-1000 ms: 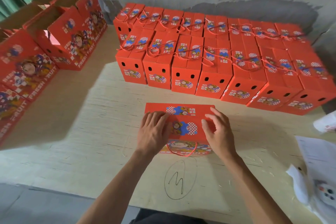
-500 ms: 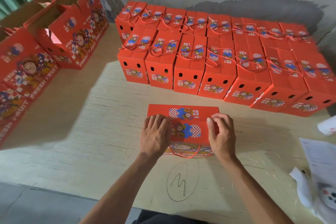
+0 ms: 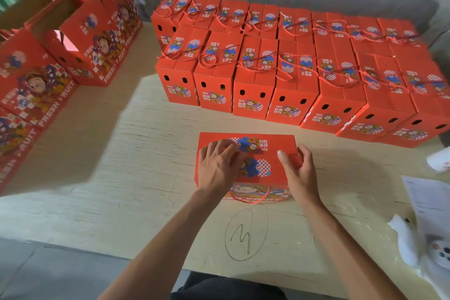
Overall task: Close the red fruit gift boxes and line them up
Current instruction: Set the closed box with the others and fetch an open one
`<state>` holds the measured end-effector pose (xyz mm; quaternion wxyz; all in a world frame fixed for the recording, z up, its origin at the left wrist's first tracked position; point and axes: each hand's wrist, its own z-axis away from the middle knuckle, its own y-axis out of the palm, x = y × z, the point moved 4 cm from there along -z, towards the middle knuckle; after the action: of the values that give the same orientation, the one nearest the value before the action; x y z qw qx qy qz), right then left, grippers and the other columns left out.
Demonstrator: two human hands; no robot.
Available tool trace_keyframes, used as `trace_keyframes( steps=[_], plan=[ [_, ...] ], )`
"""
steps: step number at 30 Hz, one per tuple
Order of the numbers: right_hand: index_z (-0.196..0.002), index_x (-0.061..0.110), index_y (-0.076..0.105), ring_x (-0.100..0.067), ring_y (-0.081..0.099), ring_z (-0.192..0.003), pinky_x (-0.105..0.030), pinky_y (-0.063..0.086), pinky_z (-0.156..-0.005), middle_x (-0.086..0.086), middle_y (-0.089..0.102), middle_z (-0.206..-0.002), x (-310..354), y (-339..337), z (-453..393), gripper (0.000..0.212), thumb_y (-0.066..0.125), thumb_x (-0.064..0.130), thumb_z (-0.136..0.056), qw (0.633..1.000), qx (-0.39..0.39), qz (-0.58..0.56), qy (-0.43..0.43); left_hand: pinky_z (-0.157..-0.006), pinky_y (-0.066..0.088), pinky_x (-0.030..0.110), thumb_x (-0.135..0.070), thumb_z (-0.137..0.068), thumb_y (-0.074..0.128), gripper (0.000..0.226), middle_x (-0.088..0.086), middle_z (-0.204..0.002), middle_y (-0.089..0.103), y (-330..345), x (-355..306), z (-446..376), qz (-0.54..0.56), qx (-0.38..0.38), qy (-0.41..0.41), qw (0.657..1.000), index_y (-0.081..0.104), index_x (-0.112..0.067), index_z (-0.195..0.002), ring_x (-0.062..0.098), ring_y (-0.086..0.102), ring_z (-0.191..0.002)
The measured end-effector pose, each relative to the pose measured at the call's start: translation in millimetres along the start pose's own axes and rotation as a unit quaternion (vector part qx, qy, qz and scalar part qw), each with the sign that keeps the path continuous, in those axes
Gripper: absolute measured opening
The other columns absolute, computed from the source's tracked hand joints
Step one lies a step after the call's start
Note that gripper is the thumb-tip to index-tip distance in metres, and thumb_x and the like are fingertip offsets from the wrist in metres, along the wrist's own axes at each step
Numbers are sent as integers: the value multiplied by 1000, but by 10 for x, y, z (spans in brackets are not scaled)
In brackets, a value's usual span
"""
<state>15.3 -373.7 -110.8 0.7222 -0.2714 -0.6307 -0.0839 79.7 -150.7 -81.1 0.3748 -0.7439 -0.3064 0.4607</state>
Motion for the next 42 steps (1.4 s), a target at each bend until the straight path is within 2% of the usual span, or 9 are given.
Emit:
trace_keyframes(
  steps=[7,9,11,15,21,28,33,39,42],
  plan=[
    [-114,36,71,-1,72,-80,-14,53,-56,17,76,-95,-13,5,-35,28,72,52,-90,997,-19,-59,37,-111,39,51,-87,-80,50,96,4,-144,50,-31,308,106,23,-5,-207,978,39,-17,-145,27,47,-132],
    [-111,37,72,-3,73,-80,-16,54,-56,15,76,-94,-8,5,-27,24,72,49,-91,997,-20,-64,35,-104,49,49,-89,-79,50,100,6,-146,54,-12,505,240,137,-7,-309,941,37,-18,-148,25,57,-128],
    [-114,36,73,-7,74,-83,-22,58,-60,12,77,-96,-26,4,-20,23,72,47,-93,997,-22,-68,34,-90,58,41,-88,-75,58,87,0,-122,73,38,613,332,293,-12,-365,883,61,-22,-130,11,71,-105],
    [-116,33,73,-9,74,-87,-30,61,-72,11,78,-97,-34,-5,-32,25,73,43,-94,997,-34,-56,34,-77,60,35,-68,-83,71,43,-10,-86,79,99,643,321,400,-30,-357,844,79,-27,-94,7,76,-83],
    [-134,28,65,-4,72,-91,-15,56,-66,9,76,-107,-13,25,3,45,71,48,-94,998,-61,17,26,-53,44,23,-61,-88,70,38,-21,-61,67,100,625,324,326,-56,-362,871,70,-25,-78,-5,61,-53],
    [-134,29,62,-4,70,-88,-10,51,-62,9,74,-104,9,3,23,41,61,50,-99,996,-49,72,23,-52,51,21,-63,-86,71,37,-18,-68,72,77,620,319,331,-46,-357,872,73,-26,-85,-1,68,-60],
    [-129,27,63,-9,69,-86,-24,53,-67,5,74,-103,-48,1,2,37,56,50,-102,993,-38,106,38,-64,59,32,-69,-79,73,41,-16,-74,75,100,637,316,325,-35,-374,868,75,-28,-86,2,72,-67],
    [-137,22,59,-5,64,-82,-10,44,-59,2,71,-108,-16,13,-11,43,54,48,-103,987,-48,151,25,-58,54,32,-70,-79,68,45,-13,-67,72,126,674,257,312,-44,-370,874,73,-25,-81,2,67,-59],
    [-144,23,54,-12,68,-89,-20,57,-67,-3,72,-118,-2,40,-7,47,53,46,-104,989,-48,136,38,-56,54,31,-71,-79,68,44,-14,-70,73,129,693,246,316,-52,-354,879,74,-27,-84,2,69,-61]
  ],
)
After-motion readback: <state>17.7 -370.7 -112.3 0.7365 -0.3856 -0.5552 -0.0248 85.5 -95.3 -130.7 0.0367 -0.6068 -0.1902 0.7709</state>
